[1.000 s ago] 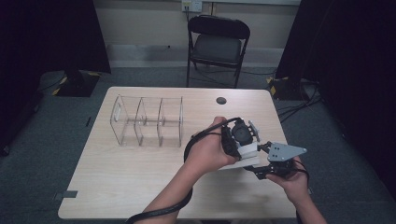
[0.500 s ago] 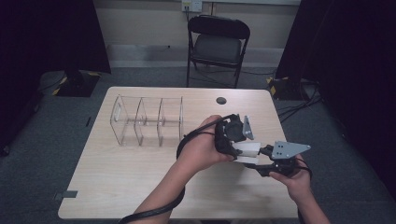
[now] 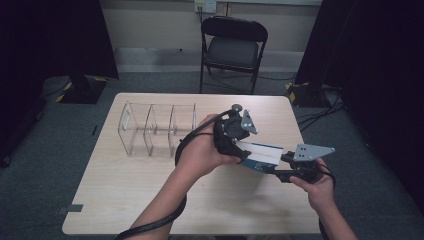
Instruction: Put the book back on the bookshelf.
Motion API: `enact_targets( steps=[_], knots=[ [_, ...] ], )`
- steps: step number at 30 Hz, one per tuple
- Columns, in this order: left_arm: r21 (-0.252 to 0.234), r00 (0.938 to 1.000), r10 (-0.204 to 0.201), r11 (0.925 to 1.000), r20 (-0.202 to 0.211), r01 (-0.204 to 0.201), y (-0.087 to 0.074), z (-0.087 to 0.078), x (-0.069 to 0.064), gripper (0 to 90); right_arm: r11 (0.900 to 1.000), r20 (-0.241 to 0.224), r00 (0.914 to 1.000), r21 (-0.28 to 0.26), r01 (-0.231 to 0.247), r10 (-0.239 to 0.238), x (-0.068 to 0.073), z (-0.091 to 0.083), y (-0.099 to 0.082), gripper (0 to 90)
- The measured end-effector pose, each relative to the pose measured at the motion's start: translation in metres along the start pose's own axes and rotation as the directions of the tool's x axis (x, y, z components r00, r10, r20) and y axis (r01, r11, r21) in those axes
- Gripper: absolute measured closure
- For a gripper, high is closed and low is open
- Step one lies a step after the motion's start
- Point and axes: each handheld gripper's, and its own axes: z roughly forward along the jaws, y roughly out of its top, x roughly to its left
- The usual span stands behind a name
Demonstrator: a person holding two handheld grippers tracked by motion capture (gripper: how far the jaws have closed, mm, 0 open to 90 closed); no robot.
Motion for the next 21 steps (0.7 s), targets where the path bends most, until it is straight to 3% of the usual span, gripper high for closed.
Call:
enact_targets(
  steps=[2, 8, 13, 14, 21],
  knots=[
    [0.010, 0.9999, -0.010, 0.9999, 0.003, 0.010, -0.003, -0.002, 0.001, 39.6, 0.9994, 0.001, 0.9994, 0.000, -0.036, 0.036, -0.004, 0.000, 0.002, 55.8],
    [0.024, 0.9988, -0.046, 0.9987, 0.014, 0.046, -0.010, -0.007, 0.003, 39.0, 0.9975, -0.005, 0.9975, 0.010, -0.070, 0.070, -0.012, 0.000, 0.007, 55.9],
    [0.044, 0.9982, -0.055, 0.9976, 0.024, 0.054, -0.018, -0.004, 0.003, 38.2, 0.9963, -0.004, 0.9964, 0.009, -0.085, 0.085, -0.016, 0.000, 0.008, 56.0],
    [0.063, 0.9956, -0.083, 0.9948, 0.043, 0.081, -0.022, -0.001, 0.002, 38.4, 0.9956, -0.002, 0.9956, 0.005, -0.093, 0.093, -0.018, 0.000, 0.009, 55.9],
    [0.074, 0.9937, -0.094, 0.9933, 0.061, 0.089, -0.032, 0.008, -0.002, 36.3, 0.9944, -0.001, 0.9944, 0.005, -0.106, 0.106, -0.022, 0.001, 0.010, 53.9]
  ],
)
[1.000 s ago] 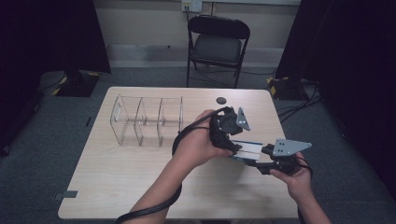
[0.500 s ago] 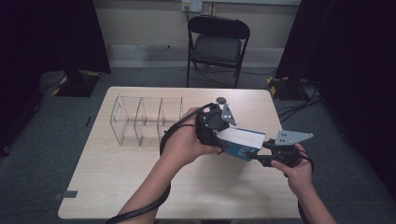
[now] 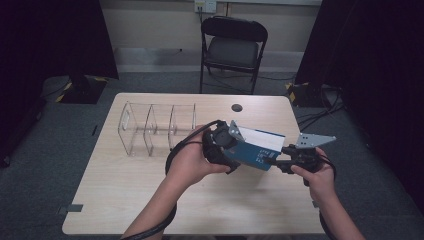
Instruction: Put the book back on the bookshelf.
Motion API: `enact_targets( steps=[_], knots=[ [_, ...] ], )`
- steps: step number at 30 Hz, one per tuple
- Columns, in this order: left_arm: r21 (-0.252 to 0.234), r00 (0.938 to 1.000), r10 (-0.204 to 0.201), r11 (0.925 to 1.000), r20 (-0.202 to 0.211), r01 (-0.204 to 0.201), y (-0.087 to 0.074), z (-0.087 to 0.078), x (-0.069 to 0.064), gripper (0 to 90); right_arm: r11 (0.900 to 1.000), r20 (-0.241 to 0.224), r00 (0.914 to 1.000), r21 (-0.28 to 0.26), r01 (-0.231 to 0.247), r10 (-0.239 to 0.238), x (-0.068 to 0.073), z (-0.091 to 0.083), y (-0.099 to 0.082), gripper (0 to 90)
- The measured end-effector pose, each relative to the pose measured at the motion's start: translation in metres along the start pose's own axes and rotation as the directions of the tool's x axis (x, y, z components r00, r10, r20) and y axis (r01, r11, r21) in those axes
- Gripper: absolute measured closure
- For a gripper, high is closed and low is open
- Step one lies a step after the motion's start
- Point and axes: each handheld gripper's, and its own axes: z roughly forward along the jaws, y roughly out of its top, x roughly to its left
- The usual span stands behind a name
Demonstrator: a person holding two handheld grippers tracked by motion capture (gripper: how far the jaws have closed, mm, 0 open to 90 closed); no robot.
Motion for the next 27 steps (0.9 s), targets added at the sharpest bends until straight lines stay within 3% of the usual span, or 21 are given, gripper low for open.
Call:
enact_targets(
  steps=[2, 9, 16, 18, 19, 20, 23, 24, 27],
  knots=[
    [-0.011, 0.9996, -0.026, 0.9996, 0.008, 0.026, -0.008, 0.006, 0.000, 35.9, 0.9999, -0.006, 0.9999, 0.007, -0.009, 0.009, -0.001, 0.001, 0.001, 53.2],
    [0.011, 0.9976, -0.061, 0.9981, 0.032, 0.061, -0.033, 0.021, 0.001, 35.9, 0.9993, 0.009, 0.9999, 0.034, 0.013, -0.013, -0.002, 0.004, 0.006, 53.9],
    [0.014, 0.9949, -0.091, 0.9958, 0.043, 0.091, -0.054, 0.029, 0.004, 36.2, 0.9996, 0.013, 0.9999, 0.027, 0.003, -0.003, -0.010, 0.004, 0.007, 55.2],
    [0.017, 0.9944, -0.096, 0.9953, 0.045, 0.095, -0.058, 0.032, 0.005, 36.3, 0.9999, 0.033, 0.9995, 0.016, -0.003, 0.003, -0.011, 0.005, 0.007, 53.2],
    [0.025, 0.9923, -0.109, 0.9939, 0.059, 0.108, -0.067, 0.039, 0.005, 36.4, 0.9999, 0.045, 0.9989, 0.007, -0.014, 0.014, -0.013, 0.005, 0.007, 50.7],
    [0.025, 0.9916, -0.114, 0.9933, 0.061, 0.113, -0.070, 0.041, 0.005, 36.5, 0.9995, 0.063, 0.9975, -0.006, -0.030, 0.030, -0.015, 0.006, 0.009, 49.5],
    [0.036, 0.9892, -0.127, 0.9916, 0.073, 0.124, -0.082, 0.050, 0.005, 36.7, 0.9999, 0.074, 0.9973, -0.014, 0.002, -0.001, -0.017, 0.009, 0.017, 47.2],
    [0.039, 0.9881, -0.132, 0.9909, 0.079, 0.129, -0.086, 0.053, 0.005, 36.7, 0.9996, 0.078, 0.9969, -0.027, -0.012, 0.014, -0.018, 0.010, 0.021, 44.9],
    [0.048, 0.9860, -0.141, 0.9894, 0.090, 0.137, -0.099, 0.061, 0.004, 36.9, 0.9998, 0.087, 0.9961, -0.015, -0.015, 0.016, -0.019, 0.015, 0.032, 46.5]
  ],
)
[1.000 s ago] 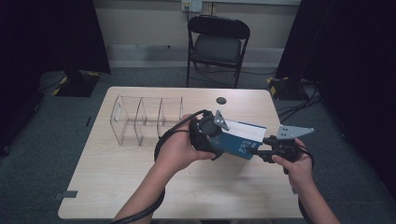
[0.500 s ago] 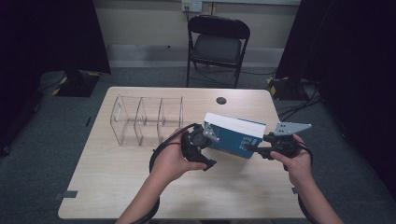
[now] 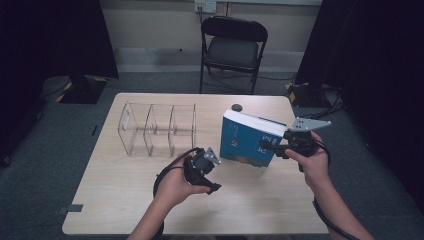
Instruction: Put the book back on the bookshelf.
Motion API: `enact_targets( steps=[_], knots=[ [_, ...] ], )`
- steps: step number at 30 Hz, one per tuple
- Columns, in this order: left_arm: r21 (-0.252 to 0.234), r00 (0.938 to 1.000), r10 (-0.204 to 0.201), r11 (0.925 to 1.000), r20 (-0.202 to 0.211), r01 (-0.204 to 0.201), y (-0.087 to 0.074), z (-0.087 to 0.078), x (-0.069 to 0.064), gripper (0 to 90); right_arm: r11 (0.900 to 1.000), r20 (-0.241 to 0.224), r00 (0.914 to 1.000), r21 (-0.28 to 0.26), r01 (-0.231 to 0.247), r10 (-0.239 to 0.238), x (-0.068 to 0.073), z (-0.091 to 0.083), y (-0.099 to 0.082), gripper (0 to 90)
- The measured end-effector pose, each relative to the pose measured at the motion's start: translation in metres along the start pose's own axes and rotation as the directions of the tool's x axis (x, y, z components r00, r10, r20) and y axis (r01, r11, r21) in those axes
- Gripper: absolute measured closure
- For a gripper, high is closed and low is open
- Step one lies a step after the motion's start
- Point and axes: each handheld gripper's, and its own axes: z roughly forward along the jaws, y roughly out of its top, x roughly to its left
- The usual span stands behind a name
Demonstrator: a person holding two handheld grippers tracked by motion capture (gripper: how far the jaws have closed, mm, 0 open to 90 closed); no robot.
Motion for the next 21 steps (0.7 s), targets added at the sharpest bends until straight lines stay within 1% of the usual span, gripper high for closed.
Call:
enact_targets(
  steps=[1, 2, 3, 4, 5, 7, 10, 11, 12, 13, 14, 16, 17, 18, 20, 21],
  knots=[
    [0.003, 1.0000, -0.003, 1.0000, 0.003, 0.003, -0.004, 0.003, 0.000, 37.1, 0.9999, 0.000, 1.0000, -0.004, -0.010, 0.010, 0.000, 0.003, 0.001, 48.1],
    [0.003, 1.0000, -0.003, 1.0000, 0.003, 0.003, -0.004, 0.003, 0.000, 37.1, 0.9999, 0.000, 1.0000, -0.004, -0.010, 0.010, 0.000, 0.003, 0.001, 48.1],
    [0.001, 0.9998, -0.014, 0.9999, 0.011, 0.014, -0.011, 0.007, 0.000, 37.1, 0.9999, 0.006, 0.9999, 0.007, 0.009, -0.009, 0.000, 0.005, 0.003, 54.8],
    [0.009, 0.9999, -0.010, 0.9999, 0.011, 0.010, -0.014, 0.008, 0.001, 37.1, 0.9997, 0.015, 0.9997, 0.011, 0.021, -0.021, 0.000, 0.005, 0.003, 56.7],
    [0.010, 0.9999, -0.011, 0.9999, 0.013, 0.011, -0.017, 0.009, 0.001, 37.1, 0.9997, 0.013, 0.9997, 0.012, 0.023, -0.023, 0.001, 0.005, 0.003, 58.3],
    [0.008, 0.9997, -0.022, 0.9997, 0.015, 0.022, -0.021, 0.011, 0.001, 37.1, 0.9998, 0.014, 0.9998, 0.014, 0.018, -0.018, 0.001, 0.005, 0.002, 58.6],
    [0.002, 0.9996, -0.023, 0.9997, 0.015, 0.023, -0.023, 0.011, 0.000, 37.1, 0.9987, 0.004, 0.9996, 0.043, 0.029, -0.030, 0.002, 0.005, 0.006, 58.9],
    [0.001, 0.9998, -0.015, 0.9999, 0.012, 0.015, -0.023, 0.010, -0.001, 37.1, 0.9983, 0.003, 0.9996, 0.051, 0.029, -0.029, 0.002, 0.005, 0.006, 58.9],
    [-0.003, 0.9997, -0.017, 0.9998, 0.014, 0.017, -0.024, 0.010, -0.002, 37.0, 0.9978, 0.002, 0.9996, 0.060, 0.027, -0.027, 0.002, 0.005, 0.007, 58.8],
    [0.011, 1.0000, 0.002, 0.9999, 0.009, -0.002, -0.024, 0.010, -0.001, 37.0, 0.9974, 0.000, 0.9997, 0.067, 0.024, -0.024, 0.002, 0.005, 0.008, 58.8],
    [-0.008, 0.9998, -0.019, 0.9998, 0.009, 0.019, -0.025, 0.011, -0.003, 37.0, 0.9971, 0.004, 0.9997, 0.073, 0.023, -0.023, 0.002, 0.005, 0.009, 58.7],
    [-0.003, 0.9999, -0.011, 0.9999, 0.007, 0.011, -0.027, 0.011, -0.004, 37.1, 0.9957, 0.004, 0.9998, 0.091, 0.021, -0.021, 0.002, 0.005, 0.011, 58.6],
    [0.005, 0.9999, -0.010, 0.9999, 0.006, 0.010, -0.028, 0.011, -0.004, 37.3, 0.9946, 0.002, 0.9998, 0.102, 0.017, -0.018, 0.002, 0.005, 0.012, 58.4],
    [0.000, 0.9999, -0.010, 1.0000, 0.004, 0.010, -0.029, 0.012, -0.004, 37.4, 0.9930, 0.000, 0.9998, 0.117, 0.017, -0.017, 0.001, 0.005, 0.013, 58.3],
    [0.007, 1.0000, -0.006, 1.0000, 0.000, 0.006, -0.032, 0.013, -0.004, 37.3, 0.9878, 0.003, 0.9994, 0.152, 0.033, -0.034, 0.002, 0.006, 0.017, 58.2],
    [0.008, 0.9999, -0.012, 0.9999, 0.008, 0.012, -0.033, 0.014, -0.004, 37.3, 0.9858, 0.004, 0.9995, 0.165, 0.030, -0.032, 0.002, 0.006, 0.019, 57.9]
  ],
)
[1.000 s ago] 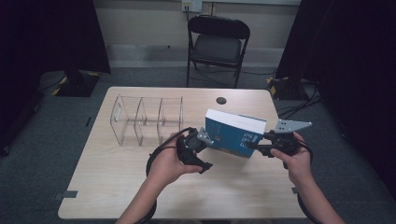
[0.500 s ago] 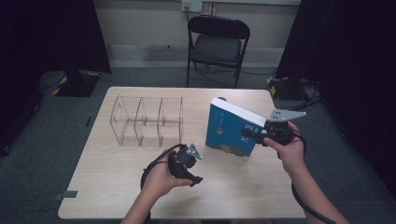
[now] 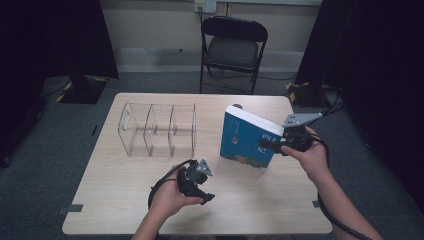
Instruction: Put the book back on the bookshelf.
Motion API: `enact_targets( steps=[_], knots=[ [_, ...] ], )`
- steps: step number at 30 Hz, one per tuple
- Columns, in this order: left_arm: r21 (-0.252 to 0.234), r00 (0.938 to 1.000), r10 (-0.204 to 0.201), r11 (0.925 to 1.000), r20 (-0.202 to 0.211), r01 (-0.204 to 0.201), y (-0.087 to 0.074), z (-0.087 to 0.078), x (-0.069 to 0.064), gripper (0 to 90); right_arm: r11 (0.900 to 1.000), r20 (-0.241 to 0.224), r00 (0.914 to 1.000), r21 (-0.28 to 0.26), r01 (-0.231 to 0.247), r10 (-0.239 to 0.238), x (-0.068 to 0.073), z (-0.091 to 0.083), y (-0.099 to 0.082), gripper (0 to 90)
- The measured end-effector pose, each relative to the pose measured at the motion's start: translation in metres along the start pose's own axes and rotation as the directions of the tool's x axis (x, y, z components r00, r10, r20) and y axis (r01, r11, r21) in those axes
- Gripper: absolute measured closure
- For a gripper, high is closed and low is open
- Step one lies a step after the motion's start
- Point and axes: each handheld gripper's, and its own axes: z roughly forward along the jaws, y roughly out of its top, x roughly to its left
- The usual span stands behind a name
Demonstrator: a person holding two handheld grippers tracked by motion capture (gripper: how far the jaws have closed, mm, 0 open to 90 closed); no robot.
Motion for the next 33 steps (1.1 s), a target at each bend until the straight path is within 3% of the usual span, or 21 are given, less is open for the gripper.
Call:
enact_targets(
  steps=[4, 5, 9, 13, 16, 20, 22, 29, 33],
  knots=[
    [0.029, 0.9999, 0.015, 0.9995, -0.006, -0.015, -0.003, 0.003, -0.001, 35.4, 0.9986, 0.007, 1.0000, 0.052, -0.003, 0.002, -0.001, 0.000, 0.006, 56.8],
    [0.018, 1.0000, 0.004, 0.9998, -0.002, -0.004, -0.003, 0.005, -0.002, 34.6, 0.9977, 0.006, 1.0000, 0.067, -0.004, 0.003, -0.001, 0.000, 0.008, 56.5],
    [0.037, 0.9997, 0.023, 0.9990, -0.008, -0.023, -0.005, 0.007, -0.001, 32.7, 0.9888, 0.013, 0.9999, 0.148, -0.013, 0.011, -0.001, 0.001, 0.018, 55.2],
    [0.020, 0.9999, -0.010, 0.9998, 0.006, 0.010, -0.008, 0.011, -0.001, 31.3, 0.9808, 0.027, 0.9996, 0.195, -0.006, 0.001, -0.002, 0.001, 0.025, 53.6],
    [0.026, 1.0000, -0.006, 0.9996, 0.007, 0.006, -0.009, 0.011, 0.002, 29.7, 0.9770, 0.030, 0.9995, 0.213, -0.007, 0.000, -0.003, 0.001, 0.029, 52.8],
    [0.002, 0.9991, -0.038, 0.9993, 0.019, 0.038, -0.011, 0.011, 0.002, 28.8, 0.9709, 0.028, 0.9995, 0.239, -0.017, 0.011, -0.004, 0.001, 0.034, 49.9],
    [0.008, 0.9994, -0.028, 0.9996, 0.021, 0.028, -0.012, 0.011, 0.003, 28.9, 0.9694, 0.032, 0.9994, 0.244, -0.024, 0.017, -0.005, 0.001, 0.035, 48.6],
    [-0.006, 0.9991, -0.029, 0.9996, 0.030, 0.029, -0.011, 0.010, 0.000, 26.2, 0.9564, 0.045, 0.9987, 0.292, 0.007, -0.021, -0.005, 0.001, 0.047, 40.3],
    [-0.015, 0.9979, -0.052, 0.9985, 0.039, 0.052, -0.011, 0.010, 0.000, 25.7, 0.9549, 0.046, 0.9980, 0.296, 0.028, -0.044, -0.005, 0.002, 0.049, 38.4]
  ],
)
